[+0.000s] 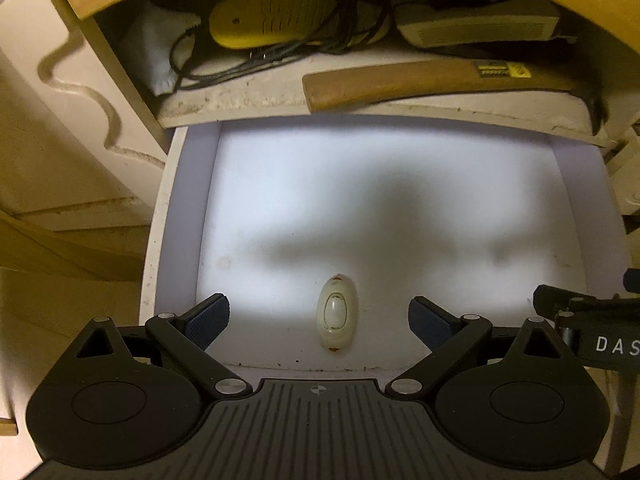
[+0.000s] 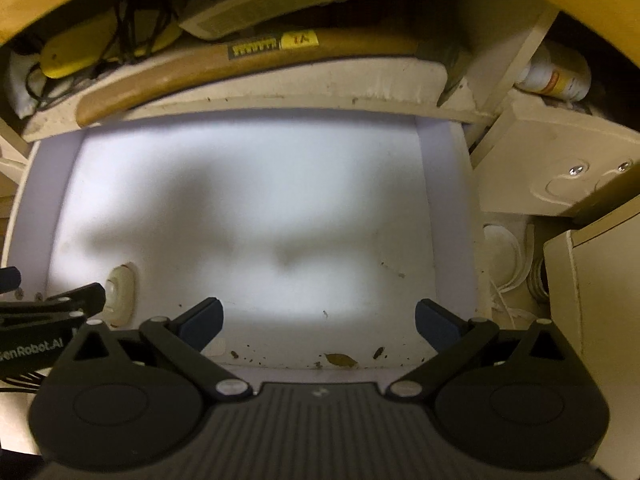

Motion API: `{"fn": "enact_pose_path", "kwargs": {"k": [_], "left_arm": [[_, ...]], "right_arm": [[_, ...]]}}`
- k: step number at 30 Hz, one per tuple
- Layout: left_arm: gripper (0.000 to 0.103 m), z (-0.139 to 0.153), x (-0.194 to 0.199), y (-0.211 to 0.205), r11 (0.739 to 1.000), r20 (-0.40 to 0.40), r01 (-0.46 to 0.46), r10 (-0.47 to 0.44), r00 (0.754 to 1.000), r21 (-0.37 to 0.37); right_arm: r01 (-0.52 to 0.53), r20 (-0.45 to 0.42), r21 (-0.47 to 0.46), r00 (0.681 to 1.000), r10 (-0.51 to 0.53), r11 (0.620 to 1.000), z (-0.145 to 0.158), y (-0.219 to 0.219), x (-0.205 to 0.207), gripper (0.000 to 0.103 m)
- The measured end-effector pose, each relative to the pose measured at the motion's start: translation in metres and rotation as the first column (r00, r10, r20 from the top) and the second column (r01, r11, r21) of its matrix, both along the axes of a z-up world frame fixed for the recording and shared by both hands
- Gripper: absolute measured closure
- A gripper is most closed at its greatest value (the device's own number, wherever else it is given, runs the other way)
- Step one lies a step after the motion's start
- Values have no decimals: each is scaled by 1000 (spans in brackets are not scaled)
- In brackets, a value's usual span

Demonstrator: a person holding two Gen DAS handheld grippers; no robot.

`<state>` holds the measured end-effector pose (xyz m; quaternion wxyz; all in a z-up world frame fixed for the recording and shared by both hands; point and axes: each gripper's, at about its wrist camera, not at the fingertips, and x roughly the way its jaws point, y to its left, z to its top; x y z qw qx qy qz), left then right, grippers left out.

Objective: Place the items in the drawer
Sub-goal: 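Raise both grippers away from the toy lying in the drawer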

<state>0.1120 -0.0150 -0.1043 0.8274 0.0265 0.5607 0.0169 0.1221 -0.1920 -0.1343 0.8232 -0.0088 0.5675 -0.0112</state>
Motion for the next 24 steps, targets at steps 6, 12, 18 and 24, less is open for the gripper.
{"fn": "enact_pose_path", "kwargs": {"k": [6,12,18,24], "left_arm": [[4,-8,-7,1,1000,27,0,1,1000,-5],[4,5,-14,2,1000,53,-4,5,999,-15],[4,14,-23,0,1000,78,-1,3,997,-24],[4,19,-30,0,1000,93,1,2,996,-28]], "right_arm": [[-29,25,12,999,29,999,12,4,-9,0],[-41,55,24,998,40,999,20,5,-14,0],[-38,79,32,996,35,999,31,1,-20,0],[-34,98,40,995,30,999,41,1,-27,0]]}}
